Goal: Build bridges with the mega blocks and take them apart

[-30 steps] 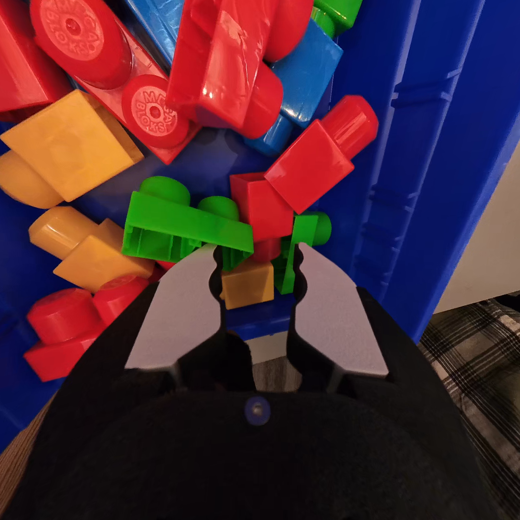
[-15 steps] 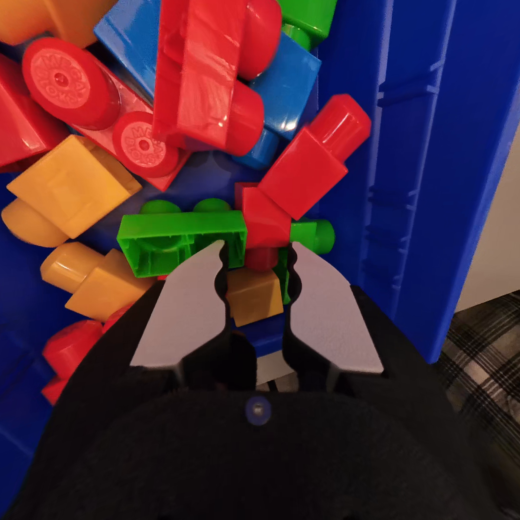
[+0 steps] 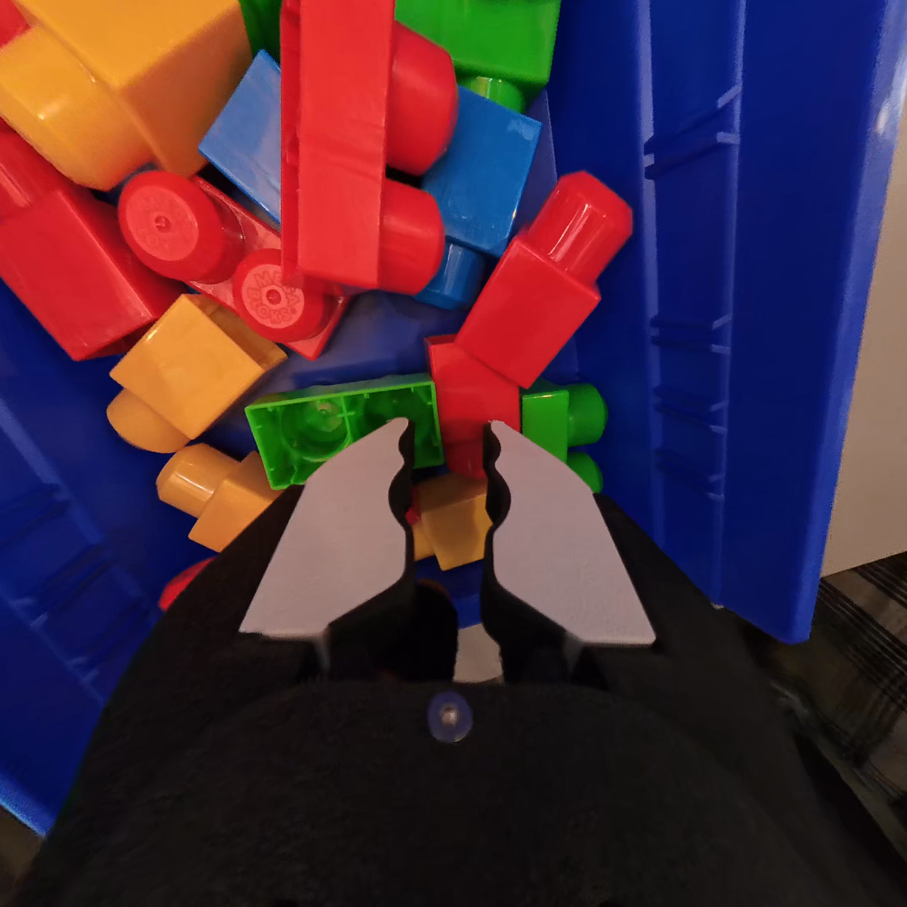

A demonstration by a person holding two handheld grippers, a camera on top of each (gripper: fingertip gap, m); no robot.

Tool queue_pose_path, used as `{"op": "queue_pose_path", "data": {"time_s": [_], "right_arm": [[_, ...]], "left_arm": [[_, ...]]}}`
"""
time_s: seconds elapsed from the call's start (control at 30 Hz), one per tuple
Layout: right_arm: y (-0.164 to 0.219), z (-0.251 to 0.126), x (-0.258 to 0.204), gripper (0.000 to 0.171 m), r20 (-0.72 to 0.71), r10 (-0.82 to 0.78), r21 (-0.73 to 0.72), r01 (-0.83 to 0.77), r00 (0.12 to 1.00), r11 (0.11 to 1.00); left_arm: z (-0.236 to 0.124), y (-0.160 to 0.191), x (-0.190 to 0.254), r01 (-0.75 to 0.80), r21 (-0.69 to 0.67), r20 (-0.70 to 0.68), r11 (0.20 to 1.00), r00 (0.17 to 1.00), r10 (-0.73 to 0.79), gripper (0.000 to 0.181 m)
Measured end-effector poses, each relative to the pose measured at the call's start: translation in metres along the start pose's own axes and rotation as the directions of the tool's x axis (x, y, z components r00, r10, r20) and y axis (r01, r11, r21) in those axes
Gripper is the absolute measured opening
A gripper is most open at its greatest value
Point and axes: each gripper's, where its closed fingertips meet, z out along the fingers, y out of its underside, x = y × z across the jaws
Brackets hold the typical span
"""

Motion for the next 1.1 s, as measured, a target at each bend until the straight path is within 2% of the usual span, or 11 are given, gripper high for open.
{"op": "queue_pose_path", "data": {"time_s": [0.13, 0.3, 0.53, 0.63, 0.7, 0.8, 0.9, 1.1], "right_arm": [[-0.001, 0.001, -0.001, 0.123, 0.001, -0.005, -0.001, 0.005, 1.000, 1.000], [0.000, 0.001, -0.001, 0.123, 0.003, -0.004, -0.005, 0.004, 1.000, 1.000], [0.003, 0.004, -0.005, 0.123, 0.012, 0.002, -0.006, -0.002, 1.000, 1.000], [0.003, 0.004, -0.006, 0.123, 0.015, 0.000, -0.007, 0.000, 1.000, 1.000], [0.003, 0.004, -0.006, 0.123, 0.015, -0.002, -0.007, 0.002, 1.000, 1.000], [0.001, 0.003, -0.006, 0.123, 0.014, -0.005, -0.007, 0.005, 1.000, 1.000], [0.001, 0.002, -0.006, 0.123, 0.011, -0.006, -0.006, 0.006, 1.000, 1.000], [0.001, 0.002, -0.006, 0.123, 0.008, -0.010, -0.009, 0.010, 1.000, 1.000]], "left_arm": [[-0.007, -0.004, 0.001, -0.002, 0.022, 0.006, 1.000, 1.000, 0.002, 0.037], [-0.023, -0.002, 0.009, 0.068, 0.029, -0.089, 0.997, 0.994, -0.065, 0.053], [-0.041, -0.003, 0.025, 0.277, 0.014, -0.393, 0.961, 0.885, -0.249, 0.073], [-0.043, -0.002, 0.026, 0.315, 0.005, -0.438, 0.949, 0.854, -0.282, 0.099], [-0.043, -0.002, 0.027, 0.315, -0.004, -0.451, 0.949, 0.846, -0.283, 0.108], [-0.042, -0.002, 0.027, 0.308, -0.018, -0.449, 0.951, 0.848, -0.283, 0.126], [-0.041, -0.005, 0.018, 0.269, 0.027, -0.361, 0.963, 0.901, -0.242, 0.148], [-0.059, -0.028, -0.006, 0.073, 0.242, -0.066, 0.967, 0.996, -0.059, 0.147]]}}
